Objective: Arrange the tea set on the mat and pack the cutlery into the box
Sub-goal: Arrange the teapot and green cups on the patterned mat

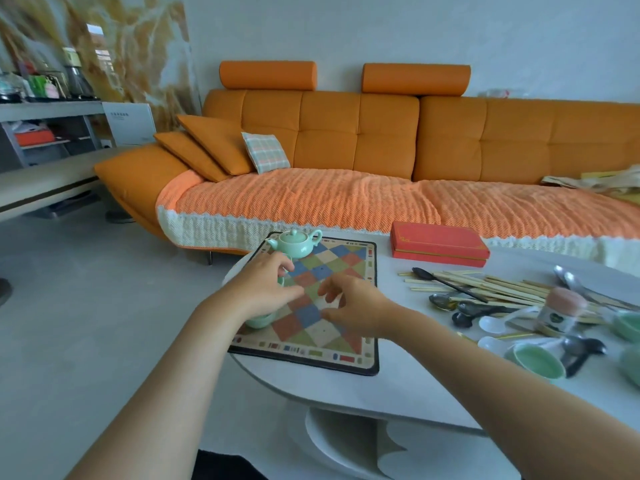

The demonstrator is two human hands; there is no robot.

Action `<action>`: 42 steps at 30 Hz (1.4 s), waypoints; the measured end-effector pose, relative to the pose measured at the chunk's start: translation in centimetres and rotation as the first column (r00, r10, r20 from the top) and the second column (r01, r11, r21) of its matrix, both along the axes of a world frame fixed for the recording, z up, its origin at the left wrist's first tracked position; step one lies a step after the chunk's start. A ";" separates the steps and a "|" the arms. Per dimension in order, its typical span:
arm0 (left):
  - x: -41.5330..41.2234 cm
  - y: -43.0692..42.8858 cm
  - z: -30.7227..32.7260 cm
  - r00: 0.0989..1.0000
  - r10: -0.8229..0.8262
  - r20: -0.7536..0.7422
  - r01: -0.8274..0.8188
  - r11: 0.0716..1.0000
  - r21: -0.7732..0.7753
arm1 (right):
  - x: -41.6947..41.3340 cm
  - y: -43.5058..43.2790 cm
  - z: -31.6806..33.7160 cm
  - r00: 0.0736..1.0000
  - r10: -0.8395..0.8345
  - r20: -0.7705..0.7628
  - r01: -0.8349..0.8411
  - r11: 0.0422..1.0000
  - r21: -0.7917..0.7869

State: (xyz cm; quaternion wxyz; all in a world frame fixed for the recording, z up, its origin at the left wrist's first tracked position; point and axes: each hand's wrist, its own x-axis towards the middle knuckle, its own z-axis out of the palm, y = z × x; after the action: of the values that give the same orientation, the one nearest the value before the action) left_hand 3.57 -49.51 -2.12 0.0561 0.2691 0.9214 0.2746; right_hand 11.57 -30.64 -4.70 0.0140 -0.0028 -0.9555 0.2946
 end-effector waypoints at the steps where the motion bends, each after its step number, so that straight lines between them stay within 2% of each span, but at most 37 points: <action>1: 0.7 1.8 0.2 0.999 -0.037 -0.011 0.037 0.999 0.021 | 0.9 1.4 0.4 1.000 -0.013 -0.010 0.013 1.000 0.020; 5: 4.0 9.4 0.2 0.980 -0.200 -0.026 0.201 0.978 0.049 | 5.1 7.5 1.8 0.994 -0.087 -0.072 0.095 0.989 0.114; 10: 8.7 17.2 0.1 0.919 -0.393 -0.026 0.394 0.919 0.008 | 10.7 14.2 2.4 0.969 -0.242 -0.043 0.246 0.960 0.136; 14: 11.5 21.7 -0.7 0.860 -0.508 0.038 0.509 0.861 -0.003 | 14.4 18.0 1.8 0.961 -0.275 0.028 0.264 0.944 0.198; 17: 13.0 24.6 -1.5 0.827 -0.562 -0.017 0.559 0.826 -0.073 | 16.8 20.8 1.8 0.932 -0.361 -0.040 0.361 0.906 0.223; 21: 15.2 27.6 -2.0 0.757 -0.653 -0.031 0.633 0.743 -0.217 | 20.2 24.5 2.0 0.845 -0.510 -0.162 0.535 0.811 0.237; 24: 16.2 29.3 -2.5 0.697 -0.708 -0.112 0.630 0.680 -0.375 | 22.4 26.8 1.5 0.796 -0.601 -0.072 0.587 0.738 0.333; 27: 16.5 30.2 -2.9 0.668 -0.727 -0.160 0.607 0.656 -0.448 | 23.9 28.4 1.2 0.767 -0.639 0.056 0.556 0.706 0.438; 30: 16.4 30.3 -2.9 0.664 -0.727 -0.172 0.604 0.658 -0.449 | 24.9 29.1 1.2 0.765 -0.619 0.175 0.506 0.747 0.430; 34: 16.2 30.3 -2.8 0.685 -0.708 -0.175 0.584 0.676 -0.450 | 25.1 29.4 1.1 0.771 -0.568 0.287 0.474 0.813 0.338; 38: 16.4 30.1 -2.0 0.716 -0.681 -0.152 0.593 0.708 -0.383 | 24.9 28.8 1.0 0.806 -0.538 0.247 0.441 0.824 0.356; 42: 16.0 29.1 -0.7 0.777 -0.621 -0.105 0.599 0.780 -0.179 | 24.4 27.5 2.0 0.847 -0.501 0.177 0.418 0.834 0.361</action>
State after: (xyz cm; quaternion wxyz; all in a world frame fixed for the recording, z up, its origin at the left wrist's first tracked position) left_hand 19.53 -20.41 -2.81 0.0871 0.5700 0.8020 0.1561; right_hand 35.96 -3.17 -2.71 -0.0421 -0.2714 -0.9532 0.1262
